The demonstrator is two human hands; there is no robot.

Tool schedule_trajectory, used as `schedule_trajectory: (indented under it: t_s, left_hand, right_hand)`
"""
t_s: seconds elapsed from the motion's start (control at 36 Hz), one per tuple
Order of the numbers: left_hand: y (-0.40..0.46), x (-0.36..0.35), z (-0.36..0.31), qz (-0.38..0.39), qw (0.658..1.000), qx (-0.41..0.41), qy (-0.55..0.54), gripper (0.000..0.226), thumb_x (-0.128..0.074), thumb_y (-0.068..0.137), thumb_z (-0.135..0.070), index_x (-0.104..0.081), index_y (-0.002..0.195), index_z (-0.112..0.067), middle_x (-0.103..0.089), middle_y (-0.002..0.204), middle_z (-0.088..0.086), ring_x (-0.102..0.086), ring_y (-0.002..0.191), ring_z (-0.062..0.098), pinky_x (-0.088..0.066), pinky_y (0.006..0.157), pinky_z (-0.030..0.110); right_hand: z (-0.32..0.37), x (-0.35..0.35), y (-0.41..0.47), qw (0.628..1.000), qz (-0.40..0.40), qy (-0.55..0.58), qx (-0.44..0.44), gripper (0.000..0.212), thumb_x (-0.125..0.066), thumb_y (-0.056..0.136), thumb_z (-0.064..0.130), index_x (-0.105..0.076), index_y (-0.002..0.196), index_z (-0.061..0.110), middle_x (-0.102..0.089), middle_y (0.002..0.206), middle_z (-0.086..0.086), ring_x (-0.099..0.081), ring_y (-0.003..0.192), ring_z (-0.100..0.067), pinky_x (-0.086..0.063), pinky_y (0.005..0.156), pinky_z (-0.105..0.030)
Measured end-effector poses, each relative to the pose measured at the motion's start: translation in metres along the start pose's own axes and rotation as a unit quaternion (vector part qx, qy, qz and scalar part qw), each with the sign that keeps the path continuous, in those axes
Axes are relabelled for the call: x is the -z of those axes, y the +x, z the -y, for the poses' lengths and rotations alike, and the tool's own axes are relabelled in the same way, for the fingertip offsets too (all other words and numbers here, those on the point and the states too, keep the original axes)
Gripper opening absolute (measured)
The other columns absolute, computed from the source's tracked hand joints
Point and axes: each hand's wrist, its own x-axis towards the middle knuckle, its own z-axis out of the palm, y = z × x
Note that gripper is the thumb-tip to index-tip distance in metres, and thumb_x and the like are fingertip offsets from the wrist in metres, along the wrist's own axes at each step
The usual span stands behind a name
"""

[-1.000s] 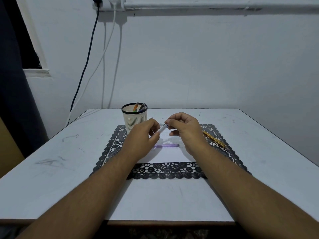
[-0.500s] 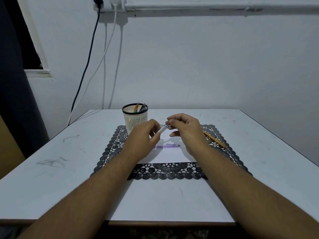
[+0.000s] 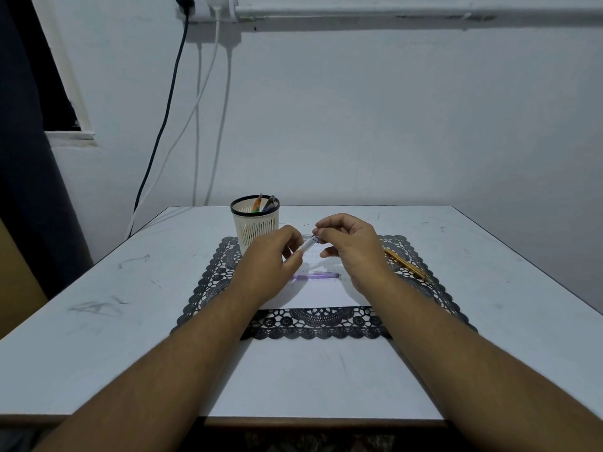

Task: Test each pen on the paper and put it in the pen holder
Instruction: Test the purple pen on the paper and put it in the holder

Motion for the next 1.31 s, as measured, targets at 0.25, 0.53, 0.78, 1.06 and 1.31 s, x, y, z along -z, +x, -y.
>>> schedule_trajectory:
  t_s: [0.25,0.53,0.78,1.06,1.31]
  left_hand:
    - [0.0002,-0.0008,0.0006,0.000,1.000,-0.002,0.003,0.005,-0.068,0.095,-0.024,-0.064,0.098,-0.023,-0.066,0.087,-0.013,-0.061,0.079,0.002,-0.045,0.064,0.018]
    - [0.0002,-0.0009,0.0001,-0.003,1.000,-0.005,-0.003,0.004,-0.068,0.095,-0.023,-0.064,0.097,-0.022,-0.066,0.086,-0.013,-0.061,0.078,0.003,-0.046,0.064,0.022]
    - [0.0005,-0.0014,0.0013,-0.004,1.000,-0.007,-0.004,0.004,-0.067,0.095,-0.024,-0.064,0.097,-0.024,-0.066,0.086,-0.013,-0.061,0.079,0.002,-0.048,0.063,0.024]
    - [0.0008,-0.0014,0.0011,0.000,1.000,-0.004,-0.005,0.004,-0.067,0.095,-0.022,-0.063,0.097,-0.023,-0.065,0.086,-0.013,-0.061,0.078,0.003,-0.046,0.061,0.024]
    - [0.0002,-0.0013,0.0008,-0.002,1.000,-0.004,-0.004,0.005,-0.067,0.095,-0.022,-0.063,0.098,-0.023,-0.066,0.087,-0.013,-0.061,0.078,0.002,-0.046,0.062,0.023]
  right_hand:
    - [0.0024,-0.0007,-0.0008,1.000,-0.002,0.011,-0.001,0.013,-0.073,0.089,-0.003,-0.071,0.094,0.010,-0.071,0.081,-0.008,-0.068,0.078,-0.017,-0.056,0.063,-0.032]
    - [0.0041,0.0002,-0.0016,1.000,-0.009,0.004,-0.002,0.011,-0.074,0.088,0.000,-0.071,0.091,0.009,-0.075,0.086,-0.013,-0.069,0.079,-0.018,-0.057,0.064,-0.033]
    - [0.0024,0.0006,-0.0003,0.999,-0.026,-0.020,0.002,0.008,-0.073,0.090,0.005,-0.073,0.085,0.012,-0.073,0.084,-0.005,-0.069,0.083,-0.017,-0.061,0.076,-0.033]
    - [0.0082,-0.0009,-0.0042,0.999,-0.021,-0.026,0.003,0.004,-0.070,0.093,0.009,-0.068,0.091,0.012,-0.079,0.090,-0.007,-0.071,0.085,-0.015,-0.052,0.084,-0.035]
    - [0.0065,-0.0005,-0.0041,0.999,-0.014,-0.035,0.007,0.007,-0.078,0.088,0.011,-0.076,0.087,0.018,-0.078,0.090,-0.005,-0.070,0.090,-0.016,-0.053,0.082,-0.032]
